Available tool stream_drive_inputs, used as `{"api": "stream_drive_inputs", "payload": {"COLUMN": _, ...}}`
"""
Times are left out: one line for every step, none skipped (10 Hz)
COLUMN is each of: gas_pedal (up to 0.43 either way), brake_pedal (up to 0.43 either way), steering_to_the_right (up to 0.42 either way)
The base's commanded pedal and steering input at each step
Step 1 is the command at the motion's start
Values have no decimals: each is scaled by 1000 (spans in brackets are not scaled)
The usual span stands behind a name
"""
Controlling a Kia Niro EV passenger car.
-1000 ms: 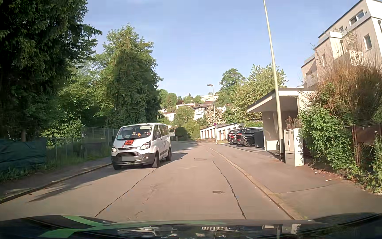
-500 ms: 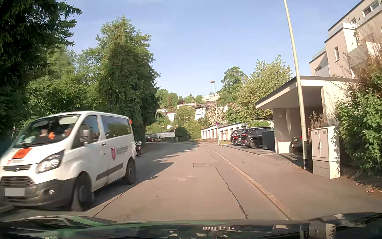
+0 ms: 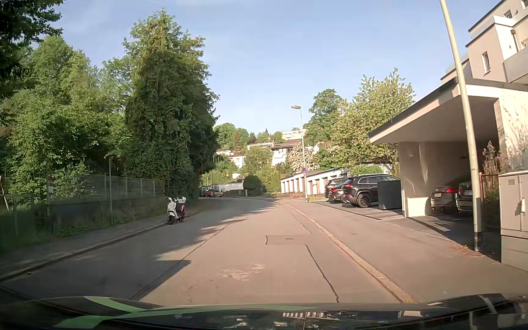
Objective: Follow the waypoints while adhering to traffic rules and regulations
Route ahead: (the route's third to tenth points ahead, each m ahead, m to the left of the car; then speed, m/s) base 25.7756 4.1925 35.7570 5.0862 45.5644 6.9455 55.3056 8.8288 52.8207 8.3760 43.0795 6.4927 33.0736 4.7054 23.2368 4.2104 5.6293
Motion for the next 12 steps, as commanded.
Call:
{"api": "stream_drive_inputs", "payload": {"gas_pedal": 220, "brake_pedal": 0, "steering_to_the_right": -20}}
{"api": "stream_drive_inputs", "payload": {"gas_pedal": 220, "brake_pedal": 0, "steering_to_the_right": -20}}
{"api": "stream_drive_inputs", "payload": {"gas_pedal": 220, "brake_pedal": 0, "steering_to_the_right": -20}}
{"api": "stream_drive_inputs", "payload": {"gas_pedal": 220, "brake_pedal": 0, "steering_to_the_right": -20}}
{"api": "stream_drive_inputs", "payload": {"gas_pedal": 209, "brake_pedal": 0, "steering_to_the_right": -21}}
{"api": "stream_drive_inputs", "payload": {"gas_pedal": 189, "brake_pedal": 0, "steering_to_the_right": -23}}
{"api": "stream_drive_inputs", "payload": {"gas_pedal": 189, "brake_pedal": 0, "steering_to_the_right": -25}}
{"api": "stream_drive_inputs", "payload": {"gas_pedal": 177, "brake_pedal": 0, "steering_to_the_right": -27}}
{"api": "stream_drive_inputs", "payload": {"gas_pedal": 177, "brake_pedal": 0, "steering_to_the_right": -28}}
{"api": "stream_drive_inputs", "payload": {"gas_pedal": 177, "brake_pedal": 0, "steering_to_the_right": -28}}
{"api": "stream_drive_inputs", "payload": {"gas_pedal": 169, "brake_pedal": 0, "steering_to_the_right": -26}}
{"api": "stream_drive_inputs", "payload": {"gas_pedal": 150, "brake_pedal": 0, "steering_to_the_right": -25}}
